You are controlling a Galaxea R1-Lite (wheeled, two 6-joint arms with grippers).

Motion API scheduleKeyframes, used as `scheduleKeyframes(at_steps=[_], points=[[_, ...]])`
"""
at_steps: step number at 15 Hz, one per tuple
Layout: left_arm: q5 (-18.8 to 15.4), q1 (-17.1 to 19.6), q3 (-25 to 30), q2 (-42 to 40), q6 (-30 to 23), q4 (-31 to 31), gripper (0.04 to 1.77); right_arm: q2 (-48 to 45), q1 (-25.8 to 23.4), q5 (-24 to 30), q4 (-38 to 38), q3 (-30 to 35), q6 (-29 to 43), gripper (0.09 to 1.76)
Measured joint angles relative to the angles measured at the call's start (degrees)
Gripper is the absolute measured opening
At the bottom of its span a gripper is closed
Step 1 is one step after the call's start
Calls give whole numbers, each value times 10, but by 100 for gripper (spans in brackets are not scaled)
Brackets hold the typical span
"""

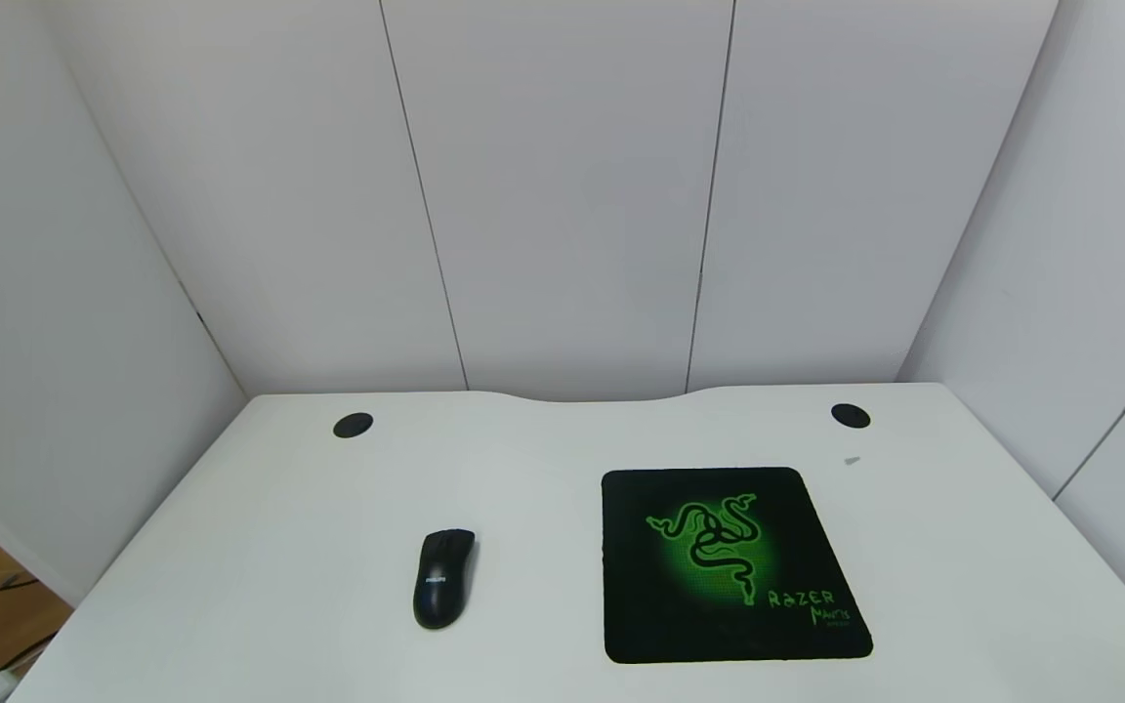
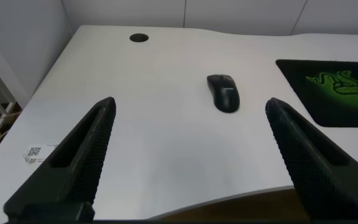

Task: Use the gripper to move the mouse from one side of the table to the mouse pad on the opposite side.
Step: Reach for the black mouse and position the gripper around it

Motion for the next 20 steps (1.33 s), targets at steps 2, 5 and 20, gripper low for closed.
scheduleKeyframes(at_steps=[2, 5, 20], points=[[0, 0, 0, 0, 2, 0, 172, 0, 0, 0, 0, 0, 0, 171], [-6, 0, -5, 0, 11, 2, 172, 0, 0, 0, 0, 0, 0, 171], [-23, -9, -213, 221, 8, -11, 172, 0, 0, 0, 0, 0, 0, 171]])
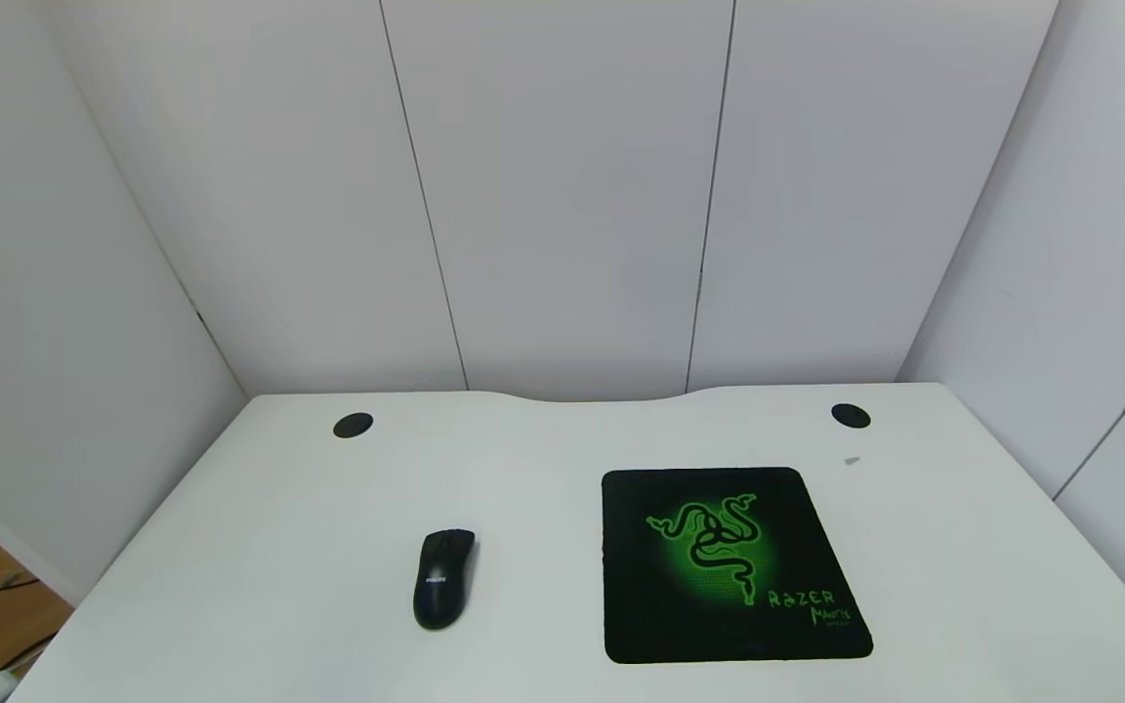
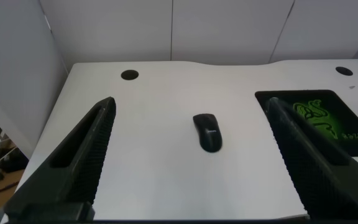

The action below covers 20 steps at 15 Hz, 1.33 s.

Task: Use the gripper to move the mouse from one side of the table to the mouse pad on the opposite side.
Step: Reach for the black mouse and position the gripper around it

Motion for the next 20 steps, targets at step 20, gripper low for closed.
scheduleKeyframes(at_steps=[20], points=[[-1, -2, -340, 462, -25, 232, 172, 0, 0, 0, 0, 0, 0, 171]])
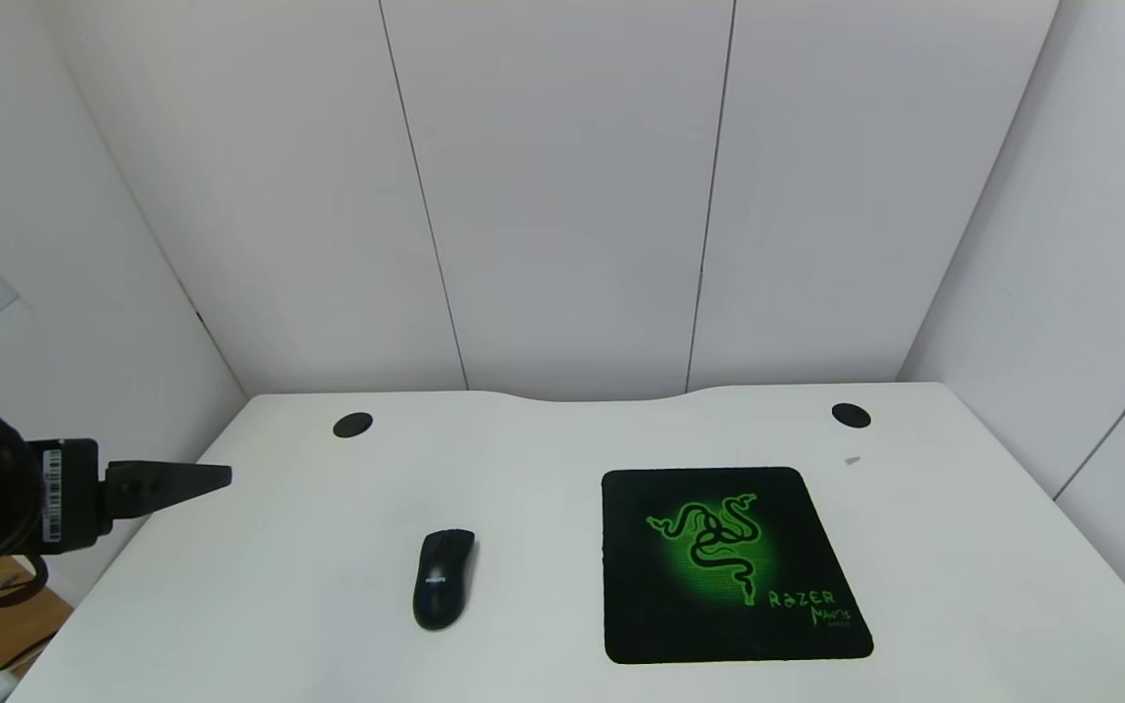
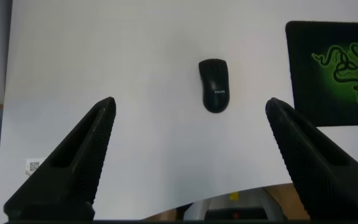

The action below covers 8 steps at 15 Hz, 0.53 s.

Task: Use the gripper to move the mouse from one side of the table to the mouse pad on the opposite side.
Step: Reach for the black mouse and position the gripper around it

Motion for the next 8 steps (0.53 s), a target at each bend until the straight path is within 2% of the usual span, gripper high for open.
scheduleKeyframes(at_steps=[2, 5, 8], points=[[2, -8, -45, 34, -20, 59, 172, 0, 0, 0, 0, 0, 0, 171], [11, -43, -116, 92, -76, 135, 172, 0, 0, 0, 0, 0, 0, 171], [43, -87, -170, 151, -120, 181, 172, 0, 0, 0, 0, 0, 0, 171]])
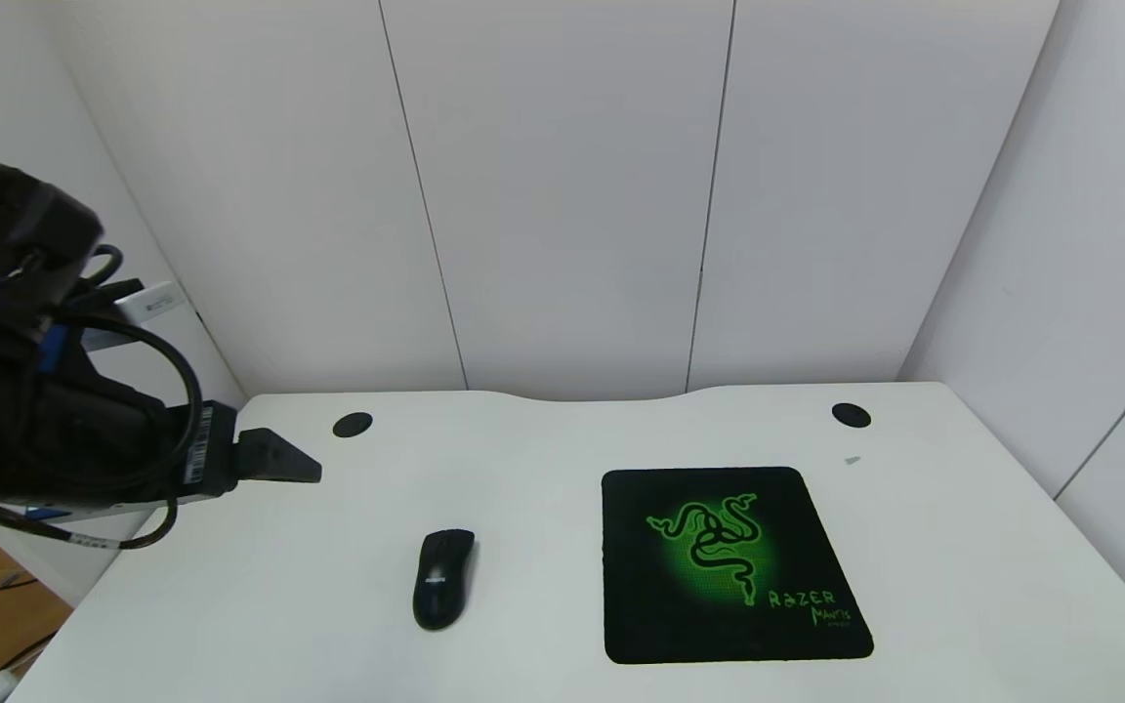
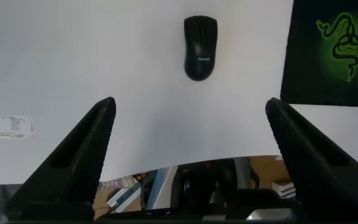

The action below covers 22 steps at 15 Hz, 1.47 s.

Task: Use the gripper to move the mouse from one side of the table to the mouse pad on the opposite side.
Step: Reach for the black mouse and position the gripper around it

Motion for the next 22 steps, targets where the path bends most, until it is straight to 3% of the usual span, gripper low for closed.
scheduleKeyframes(at_steps=[2, 5, 10, 15, 22], points=[[24, -28, -21, 37, -19, 6, 172, 0, 0, 0, 0, 0, 0, 171], [32, -56, -33, 84, -47, 4, 172, 0, 0, 0, 0, 0, 0, 171], [61, -85, -32, 152, -81, -22, 172, 0, 0, 0, 0, 0, 0, 171], [64, -99, -22, 204, -87, -42, 172, 0, 0, 0, 0, 0, 0, 171], [61, -100, 50, 265, -89, -179, 172, 0, 0, 0, 0, 0, 0, 171]])
